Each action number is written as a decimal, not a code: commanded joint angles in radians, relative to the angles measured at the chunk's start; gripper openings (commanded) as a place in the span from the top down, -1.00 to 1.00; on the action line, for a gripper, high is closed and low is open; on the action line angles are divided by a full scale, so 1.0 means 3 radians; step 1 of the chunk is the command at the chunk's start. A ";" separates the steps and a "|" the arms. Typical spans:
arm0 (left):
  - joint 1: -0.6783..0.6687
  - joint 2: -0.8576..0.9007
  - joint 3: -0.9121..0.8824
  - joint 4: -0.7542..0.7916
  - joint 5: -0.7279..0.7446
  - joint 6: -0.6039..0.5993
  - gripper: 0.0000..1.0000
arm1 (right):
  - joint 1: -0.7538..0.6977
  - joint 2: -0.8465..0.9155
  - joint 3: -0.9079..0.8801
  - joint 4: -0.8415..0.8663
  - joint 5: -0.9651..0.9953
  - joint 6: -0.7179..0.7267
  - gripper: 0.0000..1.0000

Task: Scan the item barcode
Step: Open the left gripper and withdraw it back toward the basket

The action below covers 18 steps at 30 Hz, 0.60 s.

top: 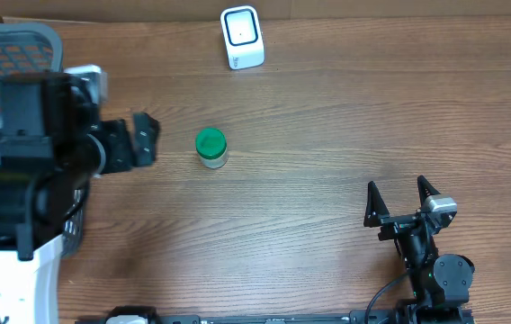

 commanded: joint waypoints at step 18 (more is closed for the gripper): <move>0.1776 0.0652 0.0643 -0.0193 -0.0256 -0.0613 -0.95 | -0.0022 -0.0023 -0.0036 0.0014 0.0039 -0.0003 -1.00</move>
